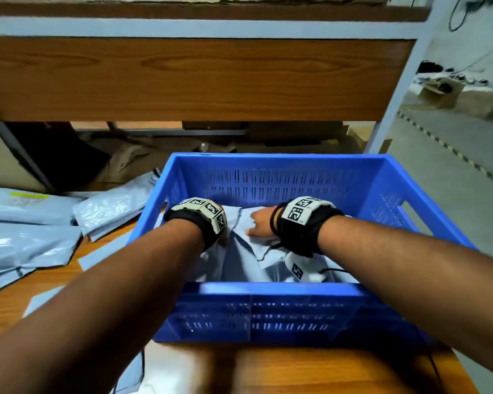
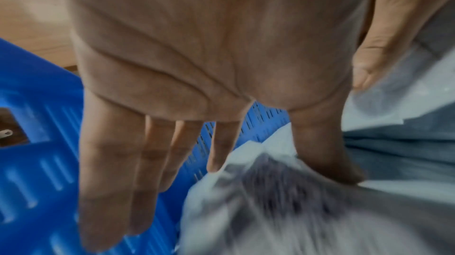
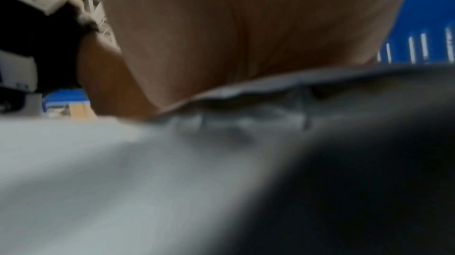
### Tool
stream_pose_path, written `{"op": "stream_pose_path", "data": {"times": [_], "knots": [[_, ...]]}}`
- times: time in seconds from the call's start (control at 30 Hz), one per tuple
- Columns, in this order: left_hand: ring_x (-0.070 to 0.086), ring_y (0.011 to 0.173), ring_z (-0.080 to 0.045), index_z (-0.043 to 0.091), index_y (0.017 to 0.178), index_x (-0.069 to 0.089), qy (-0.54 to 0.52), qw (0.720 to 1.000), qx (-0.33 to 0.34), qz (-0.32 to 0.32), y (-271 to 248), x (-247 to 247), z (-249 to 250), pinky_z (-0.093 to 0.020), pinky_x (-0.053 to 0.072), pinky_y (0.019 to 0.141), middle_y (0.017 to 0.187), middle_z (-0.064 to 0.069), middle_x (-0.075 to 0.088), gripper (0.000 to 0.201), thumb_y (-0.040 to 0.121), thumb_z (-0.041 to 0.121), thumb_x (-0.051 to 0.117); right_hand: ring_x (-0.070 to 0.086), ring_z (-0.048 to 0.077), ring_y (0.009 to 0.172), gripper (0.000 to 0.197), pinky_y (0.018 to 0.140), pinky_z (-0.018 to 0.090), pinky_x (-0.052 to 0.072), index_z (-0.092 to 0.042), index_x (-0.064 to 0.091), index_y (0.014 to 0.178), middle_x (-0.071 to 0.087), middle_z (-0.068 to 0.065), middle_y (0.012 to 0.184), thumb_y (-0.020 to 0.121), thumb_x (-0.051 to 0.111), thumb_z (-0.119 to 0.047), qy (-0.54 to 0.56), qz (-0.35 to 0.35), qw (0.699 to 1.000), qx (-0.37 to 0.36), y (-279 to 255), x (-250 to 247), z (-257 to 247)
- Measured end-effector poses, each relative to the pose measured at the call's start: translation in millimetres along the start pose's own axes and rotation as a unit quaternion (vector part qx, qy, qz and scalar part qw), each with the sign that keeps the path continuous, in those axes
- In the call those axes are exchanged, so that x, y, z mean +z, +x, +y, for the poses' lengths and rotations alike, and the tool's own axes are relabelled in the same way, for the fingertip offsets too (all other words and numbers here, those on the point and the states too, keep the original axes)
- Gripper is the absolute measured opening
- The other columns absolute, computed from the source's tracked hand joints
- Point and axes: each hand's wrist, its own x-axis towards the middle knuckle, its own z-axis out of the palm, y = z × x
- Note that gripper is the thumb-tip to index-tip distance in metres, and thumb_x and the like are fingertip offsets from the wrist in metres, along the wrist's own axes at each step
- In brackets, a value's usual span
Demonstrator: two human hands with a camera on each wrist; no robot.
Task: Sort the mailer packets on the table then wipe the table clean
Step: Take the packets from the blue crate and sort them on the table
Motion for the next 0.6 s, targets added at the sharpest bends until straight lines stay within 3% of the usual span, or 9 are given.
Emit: {"op": "stream_pose_path", "data": {"times": [0.13, 0.2, 0.27, 0.33, 0.43, 0.47, 0.53, 0.57, 0.6], "knots": [[0.068, 0.085, -0.034, 0.020, 0.069, 0.067, 0.007, 0.999, 0.009, -0.046, 6.4, -9.3, -7.9, -0.047, 0.055, 0.083, 0.082, -0.008, 0.069, 0.083, 0.008, 0.077, 0.068, 0.037, 0.026, 0.137, 0.052, 0.107, 0.029, 0.029, -0.004, 0.036, 0.145, 0.036, 0.012, 0.151, 0.105, 0.027, -0.036, 0.027, 0.016, 0.999, -0.022, -19.2, -18.3, 14.0], [0.070, 0.085, -0.031, 0.026, 0.057, 0.069, -0.004, 0.995, 0.053, -0.086, 13.7, -9.7, -13.9, -0.045, 0.055, 0.085, 0.082, -0.007, 0.072, 0.073, 0.004, 0.076, 0.075, 0.051, 0.019, 0.121, 0.045, 0.097, 0.018, 0.037, -0.006, 0.039, 0.145, 0.046, 0.008, 0.143, 0.105, 0.029, -0.026, 0.048, 0.017, 0.998, -0.024, -34.9, -28.3, 27.6], [0.070, 0.089, -0.025, 0.027, 0.074, 0.074, 0.004, 0.992, 0.080, -0.095, 3.8, -9.8, -16.1, -0.044, 0.055, 0.087, 0.087, -0.001, 0.073, 0.076, 0.013, 0.070, 0.084, 0.053, 0.017, 0.117, 0.043, 0.093, 0.014, 0.038, -0.013, 0.040, 0.145, 0.050, 0.004, 0.140, 0.102, 0.037, -0.018, 0.048, 0.015, 0.998, -0.025, -45.9, -34.3, 41.2], [0.068, 0.097, -0.022, 0.025, 0.097, 0.073, 0.011, 0.990, 0.098, -0.105, -12.3, -8.2, -11.9, -0.042, 0.054, 0.090, 0.099, 0.002, 0.072, 0.060, 0.046, 0.050, 0.090, 0.045, 0.022, 0.130, 0.050, 0.101, 0.026, 0.035, -0.024, 0.037, 0.147, 0.044, 0.003, 0.147, 0.098, 0.048, -0.018, -0.020, -0.012, 0.999, -0.037, -50.4, -30.9, 49.0], [0.067, 0.101, -0.024, 0.024, 0.104, 0.072, 0.009, 0.989, 0.104, -0.106, -19.4, -1.1, -3.3, -0.046, 0.054, 0.090, 0.105, 0.000, 0.071, 0.044, 0.064, 0.038, 0.083, 0.038, 0.025, 0.136, 0.071, 0.106, 0.033, 0.033, -0.034, 0.029, 0.149, 0.036, 0.002, 0.152, 0.088, 0.067, -0.031, -0.054, -0.066, 0.995, -0.043, -44.0, -13.6, 50.3], [0.068, 0.098, -0.026, 0.028, 0.103, 0.071, 0.012, 0.988, 0.107, -0.106, -20.9, 0.6, -0.7, -0.048, 0.055, 0.087, 0.104, 0.000, 0.071, 0.049, 0.058, 0.042, 0.084, 0.034, 0.026, 0.139, 0.079, 0.109, 0.035, 0.030, -0.034, 0.027, 0.150, 0.032, 0.003, 0.154, 0.085, 0.071, -0.036, -0.047, -0.075, 0.994, -0.057, -38.9, -7.1, 48.7], [0.067, 0.087, -0.031, 0.036, 0.096, 0.066, 0.055, 0.990, 0.108, -0.078, -24.5, 6.0, 2.4, -0.053, 0.056, 0.075, 0.094, -0.001, 0.070, 0.079, 0.022, 0.058, 0.082, 0.026, 0.026, 0.143, 0.088, 0.113, 0.037, 0.024, -0.033, 0.022, 0.152, 0.022, 0.005, 0.158, 0.080, 0.074, -0.042, -0.033, -0.080, 0.993, -0.075, -25.9, 7.3, 43.2], [0.066, 0.086, -0.033, 0.037, 0.102, 0.058, 0.089, 0.989, 0.100, -0.060, -27.0, 8.9, 3.8, -0.056, 0.055, 0.072, 0.096, -0.002, 0.067, 0.096, 0.012, 0.062, 0.079, 0.025, 0.026, 0.143, 0.092, 0.114, 0.037, 0.024, -0.033, 0.021, 0.152, 0.020, 0.005, 0.159, 0.079, 0.075, -0.044, -0.033, -0.084, 0.993, -0.078, -18.7, 12.3, 39.4], [0.063, 0.093, -0.037, 0.038, 0.116, 0.050, 0.131, 0.985, 0.100, -0.050, -35.5, 10.5, 6.5, -0.059, 0.052, 0.073, 0.107, -0.006, 0.063, 0.108, 0.016, 0.064, 0.081, 0.028, 0.027, 0.142, 0.095, 0.113, 0.038, 0.026, -0.034, 0.019, 0.152, 0.022, 0.005, 0.158, 0.077, 0.075, -0.047, -0.034, -0.089, 0.993, -0.076, -11.8, 16.3, 34.4]]}}
